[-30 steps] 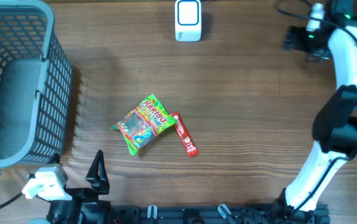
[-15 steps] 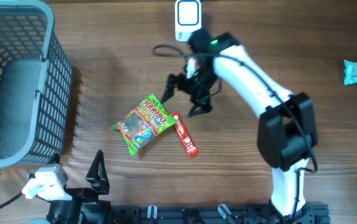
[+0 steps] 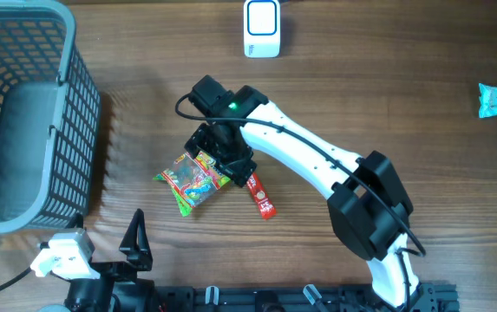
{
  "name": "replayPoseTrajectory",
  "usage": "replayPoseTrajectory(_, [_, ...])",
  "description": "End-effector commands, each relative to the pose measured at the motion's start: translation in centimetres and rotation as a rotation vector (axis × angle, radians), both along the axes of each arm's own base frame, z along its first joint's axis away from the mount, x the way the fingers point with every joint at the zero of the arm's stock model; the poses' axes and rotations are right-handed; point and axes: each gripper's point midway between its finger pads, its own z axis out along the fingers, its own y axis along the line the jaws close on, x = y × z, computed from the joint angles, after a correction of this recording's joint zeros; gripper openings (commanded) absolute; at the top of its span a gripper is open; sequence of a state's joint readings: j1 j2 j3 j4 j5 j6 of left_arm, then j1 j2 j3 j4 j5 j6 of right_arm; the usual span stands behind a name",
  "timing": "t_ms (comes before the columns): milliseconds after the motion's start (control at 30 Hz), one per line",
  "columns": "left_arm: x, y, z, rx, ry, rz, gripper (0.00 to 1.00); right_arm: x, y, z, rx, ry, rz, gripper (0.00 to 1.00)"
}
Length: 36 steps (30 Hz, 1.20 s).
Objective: Scan the item barcode
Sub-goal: 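Grasp the Haribo gummy bag with the right gripper and lift it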
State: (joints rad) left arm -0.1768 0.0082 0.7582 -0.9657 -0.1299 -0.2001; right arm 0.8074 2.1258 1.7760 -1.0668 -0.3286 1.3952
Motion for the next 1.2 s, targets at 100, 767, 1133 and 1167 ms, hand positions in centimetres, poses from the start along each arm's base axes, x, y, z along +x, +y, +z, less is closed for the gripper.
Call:
replayPoseTrajectory(100, [0.0,-0.2,0.0,0.007,-0.002,-0.016,1.0,-2.5,0.1,-5.7,-0.139,0.041,-0.15,1.0])
replayPoseTrajectory(767, [0.0,-0.2,0.0,0.007,-0.002,-0.016,1.0,1.5,2.3,-2.6,0.387,-0.132,0.143,0.04])
replayPoseTrajectory(1133, [0.0,-0.2,0.0,0.007,-0.002,-0.016,1.0,2.4,-4.8,14.7,1.335,-0.032,0.408,0.04])
replayPoseTrajectory(1167, [0.0,-0.2,0.0,0.007,-0.002,-0.016,1.0,2.3,-4.8,14.6,1.317,0.037,0.363,0.04])
